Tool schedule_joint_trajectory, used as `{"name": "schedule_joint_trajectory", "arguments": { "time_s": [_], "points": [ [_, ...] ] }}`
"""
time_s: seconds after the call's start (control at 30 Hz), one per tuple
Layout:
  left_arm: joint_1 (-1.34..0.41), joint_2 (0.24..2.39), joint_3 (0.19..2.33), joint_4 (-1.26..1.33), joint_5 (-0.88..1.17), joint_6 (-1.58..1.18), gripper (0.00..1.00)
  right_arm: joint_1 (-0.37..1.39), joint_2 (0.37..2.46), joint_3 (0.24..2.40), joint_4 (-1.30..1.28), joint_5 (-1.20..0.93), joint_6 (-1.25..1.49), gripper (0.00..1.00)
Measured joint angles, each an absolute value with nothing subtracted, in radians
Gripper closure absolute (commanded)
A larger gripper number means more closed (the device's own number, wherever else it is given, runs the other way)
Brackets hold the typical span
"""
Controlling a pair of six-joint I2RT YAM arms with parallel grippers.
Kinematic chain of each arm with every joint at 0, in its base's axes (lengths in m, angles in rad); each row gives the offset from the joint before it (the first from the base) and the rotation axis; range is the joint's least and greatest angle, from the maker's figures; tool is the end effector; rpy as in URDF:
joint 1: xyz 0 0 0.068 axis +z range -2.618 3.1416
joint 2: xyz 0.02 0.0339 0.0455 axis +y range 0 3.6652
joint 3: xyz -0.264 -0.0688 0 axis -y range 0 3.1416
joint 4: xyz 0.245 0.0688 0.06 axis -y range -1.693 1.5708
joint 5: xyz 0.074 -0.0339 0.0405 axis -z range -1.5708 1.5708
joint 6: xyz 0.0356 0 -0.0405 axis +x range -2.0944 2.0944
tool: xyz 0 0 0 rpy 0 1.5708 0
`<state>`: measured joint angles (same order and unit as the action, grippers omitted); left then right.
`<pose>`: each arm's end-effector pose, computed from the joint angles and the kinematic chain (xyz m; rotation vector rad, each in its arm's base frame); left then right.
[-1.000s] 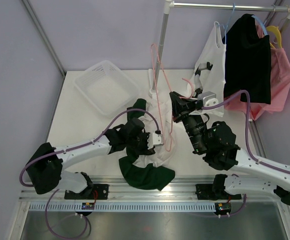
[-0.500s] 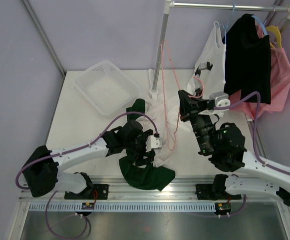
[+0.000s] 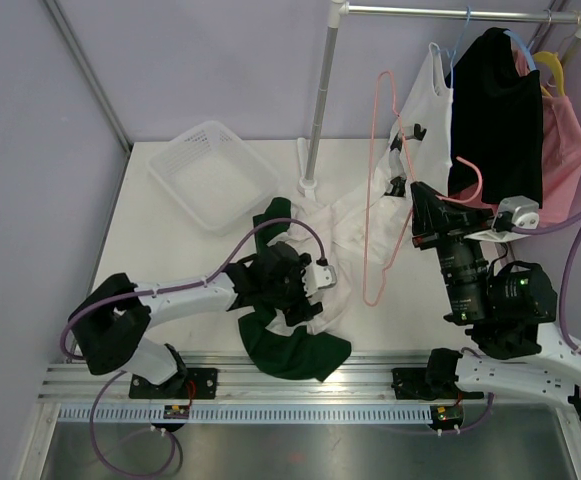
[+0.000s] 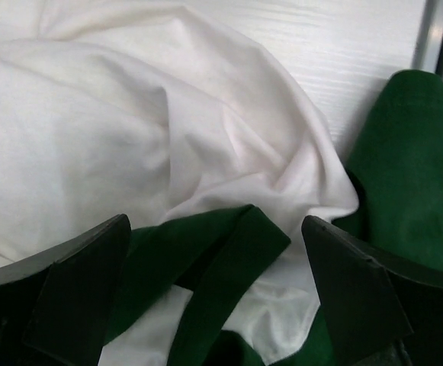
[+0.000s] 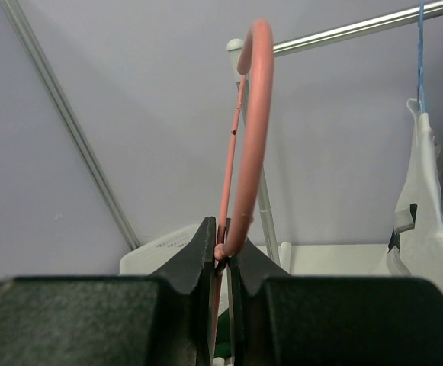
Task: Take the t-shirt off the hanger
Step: Place the tshirt into the basket
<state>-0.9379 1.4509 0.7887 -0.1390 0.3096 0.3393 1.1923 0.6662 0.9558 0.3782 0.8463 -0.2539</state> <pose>0.1649 -0.2432 0.1948 1.5628 1.8490 -0.6488 0.0642 0.0893 0.4646 0.0294 1.1588 0.4509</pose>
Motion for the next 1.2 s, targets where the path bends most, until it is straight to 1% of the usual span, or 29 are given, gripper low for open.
{"name": "schedule_joint_trajectory", "arguments": {
  "time_s": [0.13, 0.37, 0.5, 0.57, 0.63, 0.67, 0.7, 0.73, 0.77, 0.83, 0.87, 1.07, 1.2],
  "points": [
    [-0.947, 1.512, 0.794, -0.1, 0.274, 0.313, 0.01, 1.192, 0.641, 0.947, 0.345, 0.848, -0.245, 1.0],
    [-0.951, 1.607, 0.806, -0.105, 0.257, 0.309, 0.01, 1.192, 0.601, 0.934, 0.299, 0.849, -0.235, 1.0],
    [-0.952, 1.66, 0.852, -0.126, 0.256, 0.316, 0.01, 1.192, 0.581, 0.933, 0.289, 0.849, -0.231, 1.0],
    [-0.953, 1.696, 0.895, -0.144, 0.25, 0.315, 0.2, 1.192, 0.574, 0.93, 0.286, 0.848, -0.229, 1.0],
    [-0.958, 1.731, 0.936, -0.151, 0.237, 0.31, 0.3, 1.192, 0.569, 0.929, 0.284, 0.848, -0.228, 1.0],
    [-0.96, 1.739, 0.947, -0.149, 0.233, 0.31, 0.44, 1.192, 0.569, 0.929, 0.284, 0.848, -0.228, 1.0],
    [-0.964, 1.742, 0.949, -0.147, 0.232, 0.309, 0.51, 1.192, 0.567, 0.928, 0.282, 0.848, -0.228, 1.0],
    [-0.968, 1.742, 0.949, -0.147, 0.23, 0.31, 0.6, 1.192, 0.566, 0.928, 0.28, 0.848, -0.228, 1.0],
    [-0.97, 1.742, 0.949, -0.148, 0.228, 0.31, 0.77, 1.193, 0.565, 0.927, 0.278, 0.848, -0.228, 1.0],
    [-0.971, 1.742, 0.949, -0.144, 0.218, 0.314, 0.95, 1.192, 0.559, 0.924, 0.271, 0.848, -0.228, 1.0],
    [-0.971, 1.741, 0.948, -0.142, 0.214, 0.314, 1.0, 1.192, 0.555, 0.922, 0.27, 0.848, -0.228, 1.0],
    [-0.971, 1.728, 0.944, -0.149, 0.185, 0.321, 1.0, 1.192, 0.537, 0.914, 0.263, 0.848, -0.224, 1.0],
    [-0.97, 1.666, 0.925, -0.179, 0.152, 0.321, 1.0, 1.192, 0.535, 0.914, 0.263, 0.848, -0.224, 1.0]
  ]
}}
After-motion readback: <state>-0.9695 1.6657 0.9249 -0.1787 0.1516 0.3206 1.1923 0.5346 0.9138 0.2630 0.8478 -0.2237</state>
